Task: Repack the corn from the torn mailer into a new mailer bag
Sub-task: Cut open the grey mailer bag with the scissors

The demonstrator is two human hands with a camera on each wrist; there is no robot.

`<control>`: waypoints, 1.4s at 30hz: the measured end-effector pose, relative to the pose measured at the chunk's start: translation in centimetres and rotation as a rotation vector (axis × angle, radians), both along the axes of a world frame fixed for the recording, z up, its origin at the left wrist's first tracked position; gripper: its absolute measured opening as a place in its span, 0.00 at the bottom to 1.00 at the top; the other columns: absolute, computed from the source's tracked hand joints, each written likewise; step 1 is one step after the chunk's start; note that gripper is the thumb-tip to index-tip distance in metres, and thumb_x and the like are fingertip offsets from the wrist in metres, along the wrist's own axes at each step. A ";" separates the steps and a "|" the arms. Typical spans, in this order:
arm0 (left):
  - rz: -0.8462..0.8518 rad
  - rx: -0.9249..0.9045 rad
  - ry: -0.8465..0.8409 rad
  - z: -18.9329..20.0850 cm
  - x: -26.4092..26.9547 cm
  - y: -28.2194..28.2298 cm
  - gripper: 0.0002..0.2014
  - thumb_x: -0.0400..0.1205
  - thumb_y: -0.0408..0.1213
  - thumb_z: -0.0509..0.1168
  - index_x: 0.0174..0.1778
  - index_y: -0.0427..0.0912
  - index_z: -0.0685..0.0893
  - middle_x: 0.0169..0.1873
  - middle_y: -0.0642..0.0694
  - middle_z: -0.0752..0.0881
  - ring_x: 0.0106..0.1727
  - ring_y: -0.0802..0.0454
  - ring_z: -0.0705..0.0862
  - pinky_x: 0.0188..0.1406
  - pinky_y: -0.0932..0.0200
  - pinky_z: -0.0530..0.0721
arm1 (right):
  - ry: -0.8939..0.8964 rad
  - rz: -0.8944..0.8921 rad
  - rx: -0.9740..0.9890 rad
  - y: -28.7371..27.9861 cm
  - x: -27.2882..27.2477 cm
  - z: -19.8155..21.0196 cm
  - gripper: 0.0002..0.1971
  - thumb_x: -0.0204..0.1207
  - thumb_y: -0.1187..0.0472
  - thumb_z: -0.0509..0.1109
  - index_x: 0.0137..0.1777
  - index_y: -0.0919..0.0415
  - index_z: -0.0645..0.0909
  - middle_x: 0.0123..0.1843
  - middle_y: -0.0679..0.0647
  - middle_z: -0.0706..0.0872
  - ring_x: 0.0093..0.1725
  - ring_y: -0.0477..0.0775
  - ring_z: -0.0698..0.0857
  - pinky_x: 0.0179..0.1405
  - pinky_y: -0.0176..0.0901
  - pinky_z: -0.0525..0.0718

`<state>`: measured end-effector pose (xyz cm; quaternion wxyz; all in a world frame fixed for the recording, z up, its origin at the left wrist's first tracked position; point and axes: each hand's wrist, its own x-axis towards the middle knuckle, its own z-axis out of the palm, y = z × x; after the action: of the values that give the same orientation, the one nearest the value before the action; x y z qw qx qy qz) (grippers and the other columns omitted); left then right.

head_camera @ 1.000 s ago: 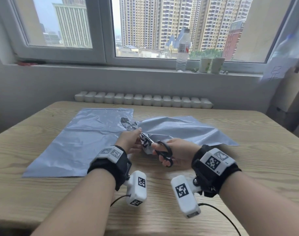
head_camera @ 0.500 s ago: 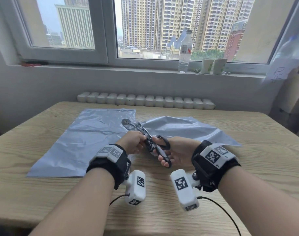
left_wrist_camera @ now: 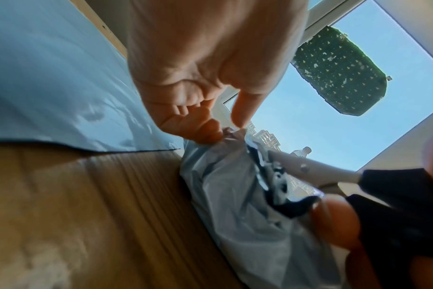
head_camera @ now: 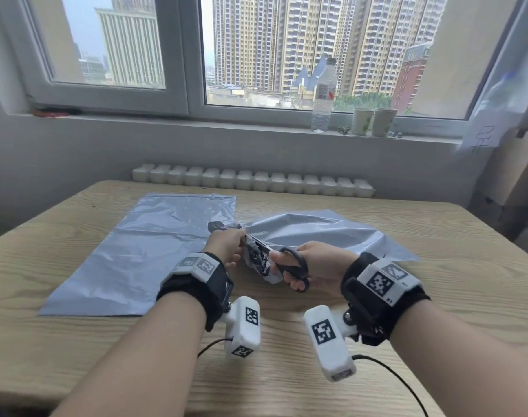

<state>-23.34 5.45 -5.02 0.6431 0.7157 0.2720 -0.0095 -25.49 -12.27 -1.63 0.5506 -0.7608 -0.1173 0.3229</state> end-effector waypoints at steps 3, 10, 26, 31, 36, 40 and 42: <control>-0.017 -0.020 -0.002 -0.4 0.6 -0.5 0.13 0.83 0.46 0.57 0.36 0.44 0.76 0.26 0.48 0.72 0.25 0.52 0.66 0.26 0.62 0.64 | 0.025 0.015 0.006 -0.1 0.0 0.2 0.16 0.80 0.52 0.67 0.51 0.68 0.80 0.30 0.53 0.80 0.21 0.44 0.76 0.21 0.30 0.77; -0.027 0.018 -0.034 -0.7 0.7 0.0 0.11 0.79 0.35 0.59 0.29 0.44 0.74 0.23 0.47 0.71 0.22 0.52 0.66 0.23 0.65 0.61 | 0.142 0.059 0.036 0.5 0.2 0.6 0.20 0.80 0.48 0.65 0.54 0.68 0.76 0.34 0.55 0.80 0.27 0.47 0.77 0.23 0.31 0.81; -0.255 0.002 -0.088 -0.1 -1.2 1.3 0.16 0.85 0.26 0.54 0.31 0.43 0.71 0.22 0.47 0.74 0.23 0.55 0.67 0.24 0.66 0.58 | 0.098 -0.006 0.068 2.3 0.7 -0.1 0.15 0.81 0.52 0.66 0.46 0.67 0.77 0.24 0.53 0.79 0.18 0.44 0.76 0.15 0.30 0.76; -0.279 0.000 -0.059 -0.1 -1.4 1.3 0.15 0.84 0.25 0.53 0.32 0.44 0.70 0.17 0.51 0.77 0.24 0.54 0.69 0.27 0.64 0.62 | -0.001 -0.010 0.088 1.7 0.9 -0.5 0.14 0.81 0.58 0.66 0.48 0.72 0.79 0.23 0.56 0.75 0.15 0.44 0.72 0.16 0.32 0.73; -0.331 -0.042 -0.056 0.1 -2.0 1.3 0.14 0.81 0.22 0.54 0.33 0.43 0.71 0.24 0.48 0.75 0.23 0.55 0.71 0.26 0.62 0.61 | 0.127 0.050 0.049 1.7 1.6 0.1 0.19 0.78 0.48 0.68 0.48 0.68 0.78 0.27 0.54 0.79 0.22 0.46 0.77 0.21 0.32 0.78; -0.385 -0.034 -0.019 0.2 -2.3 1.4 0.11 0.80 0.24 0.57 0.36 0.42 0.75 0.27 0.48 0.78 0.19 0.59 0.76 0.26 0.64 0.66 | 0.147 0.067 0.002 2.7 2.2 0.1 0.23 0.76 0.42 0.67 0.50 0.64 0.78 0.33 0.55 0.76 0.27 0.48 0.75 0.22 0.31 0.77; -0.396 -0.024 -0.003 0.2 -2.2 1.6 0.07 0.80 0.25 0.57 0.42 0.41 0.76 0.31 0.48 0.78 0.24 0.57 0.76 0.27 0.65 0.70 | 0.124 0.059 -0.035 2.8 2.2 0.2 0.20 0.77 0.42 0.67 0.48 0.62 0.78 0.31 0.53 0.75 0.24 0.45 0.74 0.21 0.29 0.73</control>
<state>-25.56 7.05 -4.83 0.6378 0.7474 0.1248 -0.1380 -23.26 -9.49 -1.45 0.5336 -0.7451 -0.0996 0.3875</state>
